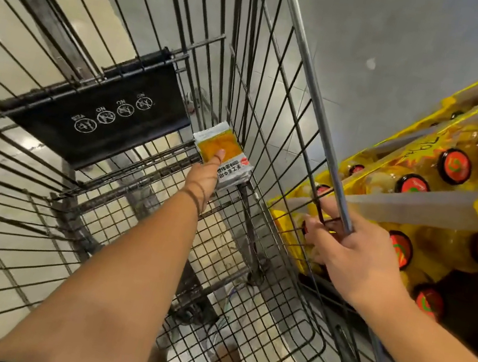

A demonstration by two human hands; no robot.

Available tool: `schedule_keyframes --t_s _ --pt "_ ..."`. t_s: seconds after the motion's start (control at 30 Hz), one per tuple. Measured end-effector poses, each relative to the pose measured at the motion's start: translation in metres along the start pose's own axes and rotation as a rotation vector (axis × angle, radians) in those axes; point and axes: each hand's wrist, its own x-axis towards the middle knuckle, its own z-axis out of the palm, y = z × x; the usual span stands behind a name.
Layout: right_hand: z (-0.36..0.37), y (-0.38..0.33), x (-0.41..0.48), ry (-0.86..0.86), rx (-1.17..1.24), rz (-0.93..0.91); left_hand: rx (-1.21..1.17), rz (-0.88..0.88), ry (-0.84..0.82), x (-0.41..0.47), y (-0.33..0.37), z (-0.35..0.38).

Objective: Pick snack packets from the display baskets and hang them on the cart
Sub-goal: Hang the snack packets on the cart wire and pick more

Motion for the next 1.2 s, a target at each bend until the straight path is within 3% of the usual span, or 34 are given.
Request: schedule_keyframes --t_s 0.3,0.4,0.6,0.83,0.9,0.97,1.03,1.1,1.13,1.2 --pt "0.001 0.006 0.002 -0.006 -0.002 0.023 0.03 0.115 0.286 -0.005 0.01 0.023" --pt "0.001 0.004 0.001 0.001 -0.012 0.031 -0.074 0.078 0.253 -0.008 0.018 0.026" --pt "-0.001 -0.007 -0.005 0.052 -0.007 -0.032 -0.232 0.024 0.007 -0.001 0.022 0.011" --pt "0.001 -0.006 -0.008 0.226 -0.177 -0.215 -0.238 -0.003 0.189 -0.052 -0.005 -0.054" --pt "0.002 -0.002 -0.011 0.377 -0.25 -0.322 -0.237 0.003 0.239 -0.077 -0.023 -0.071" --pt "0.004 0.0 -0.02 0.583 -0.428 -0.559 -0.33 -0.007 0.243 -0.096 -0.038 -0.081" --pt "0.016 -0.005 -0.033 0.66 -0.472 -0.812 -0.396 -0.003 0.282 -0.109 -0.047 -0.086" --pt "0.045 -0.011 -0.042 0.524 -0.365 -0.902 -0.342 0.023 0.366 -0.114 -0.058 -0.086" --pt "0.067 -0.008 -0.039 0.379 -0.33 -0.843 -0.342 0.032 0.404 -0.115 -0.065 -0.086" --pt "0.112 -0.003 -0.018 0.091 -0.243 -0.511 -0.376 0.025 0.439 -0.116 -0.075 -0.084"
